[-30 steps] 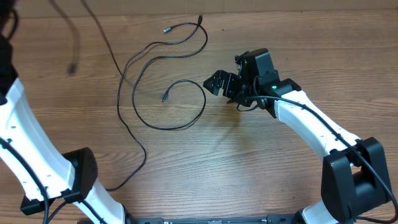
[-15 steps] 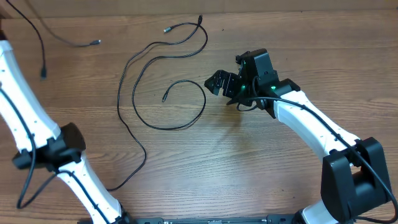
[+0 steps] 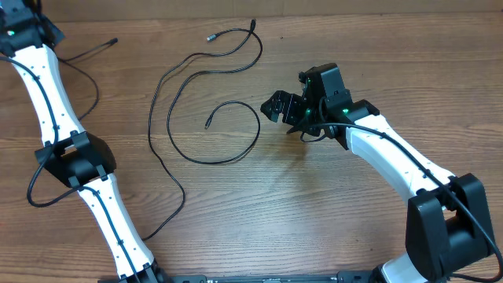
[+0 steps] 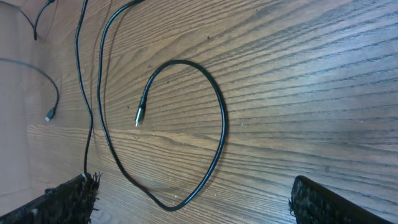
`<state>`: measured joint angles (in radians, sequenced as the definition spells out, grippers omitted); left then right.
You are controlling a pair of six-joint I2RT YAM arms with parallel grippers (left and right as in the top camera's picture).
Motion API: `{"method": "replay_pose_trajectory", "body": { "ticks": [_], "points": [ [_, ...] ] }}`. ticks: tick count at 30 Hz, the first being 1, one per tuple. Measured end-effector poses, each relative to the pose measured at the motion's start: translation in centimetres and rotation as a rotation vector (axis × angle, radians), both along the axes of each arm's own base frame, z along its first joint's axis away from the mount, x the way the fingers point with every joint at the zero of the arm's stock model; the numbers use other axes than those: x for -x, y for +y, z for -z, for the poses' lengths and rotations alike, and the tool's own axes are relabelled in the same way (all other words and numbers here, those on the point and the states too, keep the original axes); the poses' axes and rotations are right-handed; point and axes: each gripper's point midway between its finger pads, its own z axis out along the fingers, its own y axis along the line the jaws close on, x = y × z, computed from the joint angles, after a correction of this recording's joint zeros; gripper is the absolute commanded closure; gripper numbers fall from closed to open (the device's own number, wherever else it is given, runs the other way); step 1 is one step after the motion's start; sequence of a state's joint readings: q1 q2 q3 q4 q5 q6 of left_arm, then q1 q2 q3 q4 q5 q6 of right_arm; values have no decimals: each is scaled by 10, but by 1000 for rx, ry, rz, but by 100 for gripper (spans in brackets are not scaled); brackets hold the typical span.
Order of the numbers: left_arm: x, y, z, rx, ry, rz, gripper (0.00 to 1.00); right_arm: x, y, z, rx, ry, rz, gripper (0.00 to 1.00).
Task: Untangle cables
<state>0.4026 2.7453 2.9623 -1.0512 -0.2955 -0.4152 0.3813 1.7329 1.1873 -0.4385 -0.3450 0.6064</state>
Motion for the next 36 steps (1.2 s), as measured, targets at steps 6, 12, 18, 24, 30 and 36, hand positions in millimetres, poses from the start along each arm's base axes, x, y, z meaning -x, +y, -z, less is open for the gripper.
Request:
{"method": "replay_pose_trajectory", "body": {
  "ticks": [6, 12, 18, 24, 30, 36],
  "points": [
    [2, -4, 29, 86, 1, -64, 1, 0, -1, 0, 5, -2, 3, 0],
    [20, -12, 39, 138, 69, -94, 1, -2, -3, 1, 17, -7, 13, 0],
    [69, -35, 9, 203, 209, -85, 1, -4, -5, 1, 29, -16, 23, 0],
    [102, -66, -119, 162, 71, 65, 0, -5, -6, 1, 31, -16, 25, 0],
    [162, -101, -237, 73, -99, 155, 0, -5, -6, 2, 33, -18, 27, 0],
    [209, -123, -287, 14, -167, 195, 0, -5, -6, 2, 33, -18, 27, 0]
  ]
}}
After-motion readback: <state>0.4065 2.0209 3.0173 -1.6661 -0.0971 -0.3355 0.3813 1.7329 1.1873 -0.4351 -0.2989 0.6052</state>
